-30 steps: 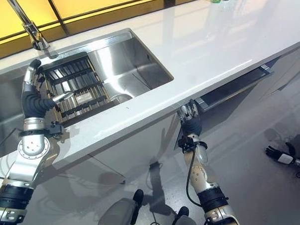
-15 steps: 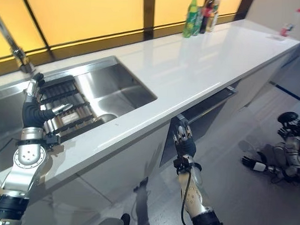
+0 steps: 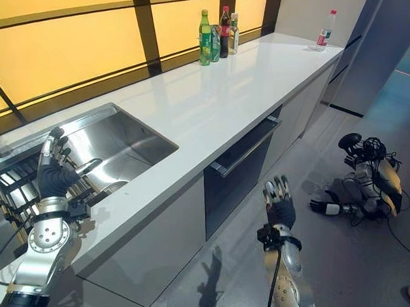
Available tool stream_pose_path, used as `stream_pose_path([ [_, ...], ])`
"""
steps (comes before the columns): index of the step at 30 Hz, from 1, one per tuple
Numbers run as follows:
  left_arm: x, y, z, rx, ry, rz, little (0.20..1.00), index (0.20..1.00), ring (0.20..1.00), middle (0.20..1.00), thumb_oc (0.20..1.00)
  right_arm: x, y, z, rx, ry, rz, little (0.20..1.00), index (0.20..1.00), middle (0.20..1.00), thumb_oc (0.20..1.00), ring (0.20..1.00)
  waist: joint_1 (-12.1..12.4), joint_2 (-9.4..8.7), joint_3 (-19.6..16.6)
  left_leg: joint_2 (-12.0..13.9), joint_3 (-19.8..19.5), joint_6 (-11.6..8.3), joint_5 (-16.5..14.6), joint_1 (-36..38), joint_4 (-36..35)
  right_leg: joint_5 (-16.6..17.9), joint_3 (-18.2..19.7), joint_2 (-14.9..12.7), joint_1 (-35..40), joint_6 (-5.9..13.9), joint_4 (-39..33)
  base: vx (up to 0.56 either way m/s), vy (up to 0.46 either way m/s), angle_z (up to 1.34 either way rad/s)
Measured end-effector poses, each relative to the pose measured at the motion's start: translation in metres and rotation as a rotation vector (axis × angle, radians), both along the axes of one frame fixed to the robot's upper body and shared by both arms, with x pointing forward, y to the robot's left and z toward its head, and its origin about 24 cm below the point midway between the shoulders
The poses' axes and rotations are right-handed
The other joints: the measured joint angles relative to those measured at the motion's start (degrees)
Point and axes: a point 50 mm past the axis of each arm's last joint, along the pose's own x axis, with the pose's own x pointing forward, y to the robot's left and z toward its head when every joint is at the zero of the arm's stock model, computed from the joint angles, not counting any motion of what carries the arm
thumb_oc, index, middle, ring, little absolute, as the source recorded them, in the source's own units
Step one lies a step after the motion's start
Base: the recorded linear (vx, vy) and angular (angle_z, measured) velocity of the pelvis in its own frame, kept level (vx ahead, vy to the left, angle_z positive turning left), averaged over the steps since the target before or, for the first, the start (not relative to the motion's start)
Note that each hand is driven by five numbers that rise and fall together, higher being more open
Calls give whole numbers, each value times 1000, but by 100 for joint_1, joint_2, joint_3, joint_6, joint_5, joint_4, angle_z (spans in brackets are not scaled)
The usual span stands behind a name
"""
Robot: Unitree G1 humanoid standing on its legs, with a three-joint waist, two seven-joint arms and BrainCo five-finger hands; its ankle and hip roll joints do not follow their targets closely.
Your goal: Pick up plates and place into dishwasher.
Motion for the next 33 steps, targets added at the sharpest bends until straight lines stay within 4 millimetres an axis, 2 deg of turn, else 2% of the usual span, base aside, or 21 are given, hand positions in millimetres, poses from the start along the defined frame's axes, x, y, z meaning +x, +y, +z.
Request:
stream_pose_path([
  [2, 0, -1, -4, -49, 14, 9, 1000, 1000, 1000, 1000, 1000, 7, 5, 18, -68, -85, 32, 1000, 1000, 1000, 1000, 1000, 9, -7, -11, 9, -46, -1, 0, 16, 2, -5, -53, -3, 60, 0, -23, 21, 135, 11],
  [4, 1, -3, -9, -77, 41, 20, 1000, 1000, 1000, 1000, 1000, 13, 7, 31, -116, -145, 54, 1000, 1000, 1000, 1000, 1000, 143, -4, -35, -8, -69, -3, -5, -10, 0, -22, -109, -6, 72, -5, -5, 19, 138, 13],
  [7, 1, -3, -17, -97, 83, 42, 1000, 1000, 1000, 1000, 1000, 17, 8, 47, -204, -223, 60, 1000, 1000, 1000, 1000, 1000, 244, -31, -58, -45, -337, 1, -6, -64, 48, -251, -351, -50, 45, 15, 321, 21, 67, 43],
  [9, 1, -1, -19, -98, 94, 52, 1000, 1000, 1000, 1000, 1000, 17, 8, 48, -241, -234, 58, 1000, 1000, 1000, 1000, 1000, 351, -74, -63, -92, -549, 4, -4, -116, 119, -477, -413, -93, 33, 38, 602, 42, -30, 62],
  [12, 1, -2, -19, -98, 96, 46, 1000, 1000, 1000, 1000, 1000, 16, 9, 49, -279, -243, 59, 1000, 1000, 1000, 1000, 1000, 461, -163, -82, -126, -943, -14, 5, -305, 249, -672, -322, -16, 79, -1, 664, 59, -87, 74],
  [14, 2, -2, -19, -113, 92, 40, 1000, 1000, 1000, 1000, 1000, 17, 8, 51, -323, -256, 58, 1000, 1000, 1000, 1000, 1000, 455, -215, -95, -152, -1285, -70, 70, -526, 366, -728, -41, 166, 187, -88, 479, 66, -136, 102],
  [17, 9, -10, -16, -139, 82, -17, 1000, 1000, 1000, 1000, 1000, 20, 9, 58, -335, -281, 56, 1000, 1000, 1000, 1000, 1000, 442, -243, -81, -197, -1311, -57, 201, -719, 440, -843, 276, 276, 339, -160, 413, 27, -138, 110],
  [22, 15, -25, -11, -159, 67, -132, 1000, 1000, 1000, 1000, 1000, 28, 24, 70, -352, -320, 120, 1000, 1000, 1000, 1000, 1000, 693, -197, -23, -151, -1681, -153, 278, -803, 433, -952, 132, 443, 514, -228, 306, -4, -185, 56],
  [27, 15, -30, -2, -145, 39, -193, 1000, 1000, 1000, 1000, 1000, 28, 36, 64, -342, -284, 222, 1000, 1000, 1000, 1000, 1000, 918, -140, 26, -83, -1926, -225, 407, -936, 324, -937, -212, 568, 587, -325, 241, 0, -164, 40],
  [29, 16, -30, -2, -155, 38, -209, 1000, 1000, 1000, 1000, 1000, 28, 39, 62, -341, -278, 251, 1000, 1000, 1000, 1000, 1000, 914, -133, 28, -101, -2015, -289, 518, -1009, 292, -932, -383, 582, 597, -364, 203, -57, -60, 53],
  [30, 17, -31, -2, -170, 37, -219, 1000, 1000, 1000, 1000, 1000, 28, 39, 61, -340, -273, 256, 1000, 1000, 1000, 1000, 1000, 916, -120, 37, -142, -1898, -256, 638, -1065, 264, -945, -447, 590, 636, -371, 207, -77, 12, 107],
  [31, 21, -36, 0, -183, 30, -245, 1000, 1000, 1000, 1000, 1000, 28, 36, 61, -350, -270, 249, 1000, 1000, 1000, 1000, 1000, 741, -85, 59, -190, -1410, -102, 829, -1162, 203, -1003, -655, 571, 707, -361, 215, -83, 95, 144],
  [32, 26, -42, 5, -185, 12, -276, 1000, 1000, 1000, 1000, 1000, 29, 32, 62, -367, -271, 241, 1000, 1000, 1000, 1000, 1000, 622, -38, 93, -159, -1014, 85, 885, -1197, 95, -1104, -775, 574, 715, -361, 257, -58, 143, 147],
  [33, 31, -48, 9, -188, -4, -296, 1000, 1000, 1000, 1000, 1000, 30, 30, 60, -378, -262, 238, 1000, 1000, 1000, 1000, 1000, 588, -17, 113, -60, -494, 144, 782, -1169, -103, -1139, -849, 537, 687, -386, 361, -48, 164, 126],
])
